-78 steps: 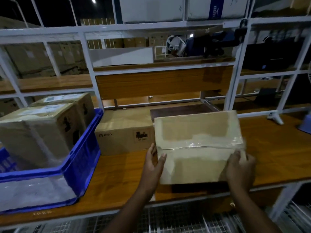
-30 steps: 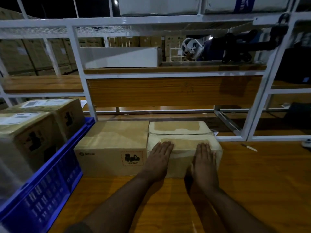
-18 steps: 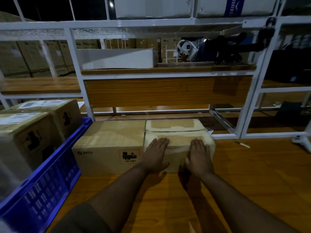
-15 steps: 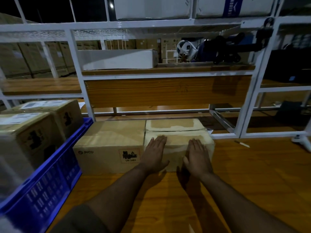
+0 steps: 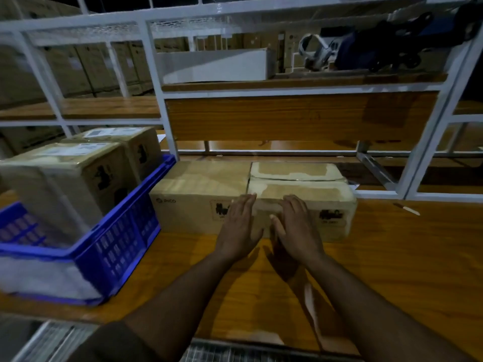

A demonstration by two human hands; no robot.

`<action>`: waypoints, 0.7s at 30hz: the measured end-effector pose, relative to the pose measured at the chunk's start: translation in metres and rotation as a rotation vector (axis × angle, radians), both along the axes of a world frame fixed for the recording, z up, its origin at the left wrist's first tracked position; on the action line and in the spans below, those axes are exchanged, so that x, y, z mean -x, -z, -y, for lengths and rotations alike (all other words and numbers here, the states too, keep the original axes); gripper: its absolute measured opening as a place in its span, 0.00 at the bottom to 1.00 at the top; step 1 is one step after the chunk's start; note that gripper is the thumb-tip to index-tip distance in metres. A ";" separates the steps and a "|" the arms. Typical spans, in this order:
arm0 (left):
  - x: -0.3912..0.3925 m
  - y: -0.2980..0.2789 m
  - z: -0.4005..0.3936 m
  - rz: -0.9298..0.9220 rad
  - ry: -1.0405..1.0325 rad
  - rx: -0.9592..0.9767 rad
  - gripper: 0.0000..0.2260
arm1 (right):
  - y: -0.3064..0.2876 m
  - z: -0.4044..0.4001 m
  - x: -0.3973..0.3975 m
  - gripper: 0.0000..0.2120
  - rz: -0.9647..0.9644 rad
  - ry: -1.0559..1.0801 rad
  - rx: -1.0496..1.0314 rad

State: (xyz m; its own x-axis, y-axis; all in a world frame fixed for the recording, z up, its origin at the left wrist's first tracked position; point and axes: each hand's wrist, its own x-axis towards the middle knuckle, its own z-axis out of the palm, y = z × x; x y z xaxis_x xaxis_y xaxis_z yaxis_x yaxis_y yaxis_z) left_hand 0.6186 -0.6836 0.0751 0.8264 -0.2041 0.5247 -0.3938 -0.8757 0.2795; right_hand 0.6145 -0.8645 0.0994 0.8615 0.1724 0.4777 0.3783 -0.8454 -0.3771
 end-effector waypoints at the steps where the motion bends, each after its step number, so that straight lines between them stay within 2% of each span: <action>1: 0.008 0.000 -0.005 0.014 -0.010 0.022 0.36 | 0.000 -0.008 0.004 0.24 0.010 -0.031 -0.001; 5: 0.045 0.002 -0.032 0.047 -0.079 0.050 0.32 | 0.005 -0.048 0.023 0.23 0.010 -0.147 -0.024; 16: 0.179 0.022 -0.159 0.053 -0.371 0.169 0.32 | 0.034 -0.194 0.109 0.18 -0.001 -0.483 -0.128; 21: 0.257 0.042 -0.225 0.093 -0.446 0.195 0.32 | 0.041 -0.258 0.154 0.22 0.009 -0.579 -0.098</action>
State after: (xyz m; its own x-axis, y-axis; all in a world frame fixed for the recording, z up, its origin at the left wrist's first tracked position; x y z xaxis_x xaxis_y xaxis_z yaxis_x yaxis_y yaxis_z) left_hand 0.3616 -0.4586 0.0329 0.7586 0.2680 0.5938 -0.0238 -0.8995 0.4364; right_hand 0.4605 -0.6064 0.0583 0.6361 0.5682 0.5221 0.7716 -0.4615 -0.4379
